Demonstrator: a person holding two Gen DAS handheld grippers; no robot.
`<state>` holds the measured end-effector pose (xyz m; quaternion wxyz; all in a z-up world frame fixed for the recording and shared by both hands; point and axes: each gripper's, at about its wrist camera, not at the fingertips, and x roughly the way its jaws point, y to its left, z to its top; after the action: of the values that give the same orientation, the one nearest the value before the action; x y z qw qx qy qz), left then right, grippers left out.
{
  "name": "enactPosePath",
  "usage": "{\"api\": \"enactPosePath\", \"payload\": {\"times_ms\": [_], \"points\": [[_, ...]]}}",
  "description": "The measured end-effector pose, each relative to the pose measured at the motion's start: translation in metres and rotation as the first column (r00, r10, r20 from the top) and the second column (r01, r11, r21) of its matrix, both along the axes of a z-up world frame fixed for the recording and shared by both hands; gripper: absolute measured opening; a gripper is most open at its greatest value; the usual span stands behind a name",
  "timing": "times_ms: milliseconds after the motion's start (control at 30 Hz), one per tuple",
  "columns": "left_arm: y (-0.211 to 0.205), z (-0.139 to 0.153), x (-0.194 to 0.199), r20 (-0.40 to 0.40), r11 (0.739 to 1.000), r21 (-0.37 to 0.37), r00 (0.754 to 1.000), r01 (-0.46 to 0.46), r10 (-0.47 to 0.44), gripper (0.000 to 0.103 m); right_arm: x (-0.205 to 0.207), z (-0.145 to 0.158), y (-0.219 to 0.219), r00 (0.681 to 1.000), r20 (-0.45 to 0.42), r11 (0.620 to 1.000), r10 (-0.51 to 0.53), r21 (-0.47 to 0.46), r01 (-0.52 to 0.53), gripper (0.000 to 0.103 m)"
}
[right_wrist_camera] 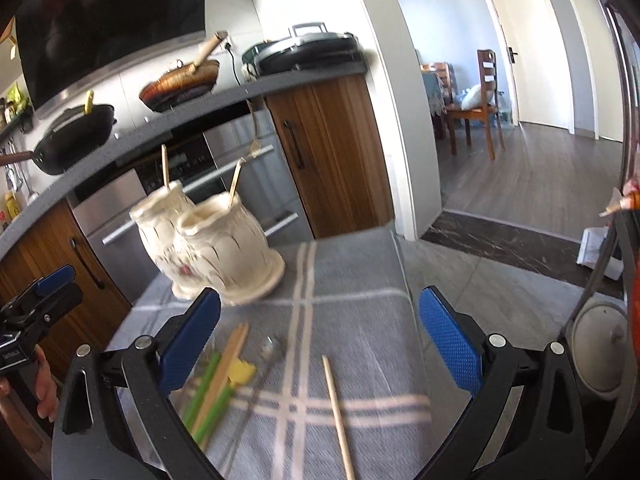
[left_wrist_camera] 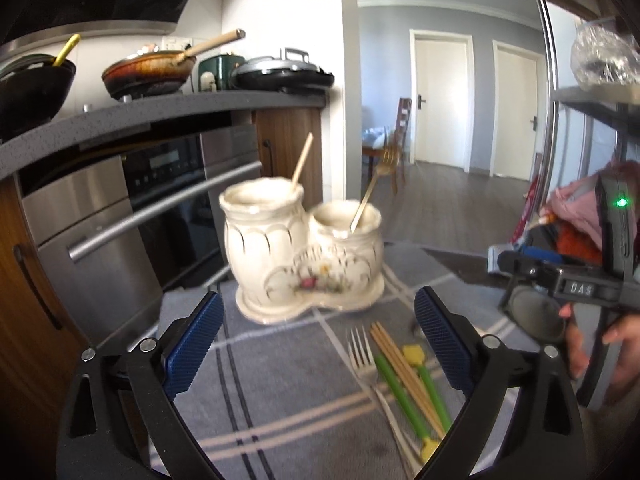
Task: Organize utensils
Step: 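Withdraw both tools from the holder back over the table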
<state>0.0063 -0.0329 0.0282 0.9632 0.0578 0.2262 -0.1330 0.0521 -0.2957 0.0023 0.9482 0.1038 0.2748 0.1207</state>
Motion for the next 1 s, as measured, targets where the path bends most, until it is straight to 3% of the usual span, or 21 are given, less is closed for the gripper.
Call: {"api": "enactPosePath", "payload": {"times_ms": [233,600,933,1000], "points": [[-0.012,-0.037,-0.009,-0.052,0.995,0.101,0.999,0.016,-0.011,0.095,-0.018,-0.024,0.000,0.997,-0.070,0.998,0.009,-0.055,-0.013,0.099],[-0.005,-0.062,-0.008,-0.156,0.996,0.060,0.987,0.058,-0.048,0.095,-0.030,-0.041,0.030,0.990,-0.127,0.981,0.056,-0.178,-0.079,0.098],[0.010,-0.071,-0.005,-0.186,0.997,0.069,0.982,0.038,-0.024,0.095,-0.034,-0.043,0.057,0.976,-0.171,0.969,0.133,-0.186,-0.165,0.096],[0.013,-0.070,-0.005,-0.183,0.997,0.065,0.983,0.037,-0.024,0.095,-0.034,-0.041,0.067,0.971,-0.176,0.964,0.160,-0.183,-0.192,0.091]]}}
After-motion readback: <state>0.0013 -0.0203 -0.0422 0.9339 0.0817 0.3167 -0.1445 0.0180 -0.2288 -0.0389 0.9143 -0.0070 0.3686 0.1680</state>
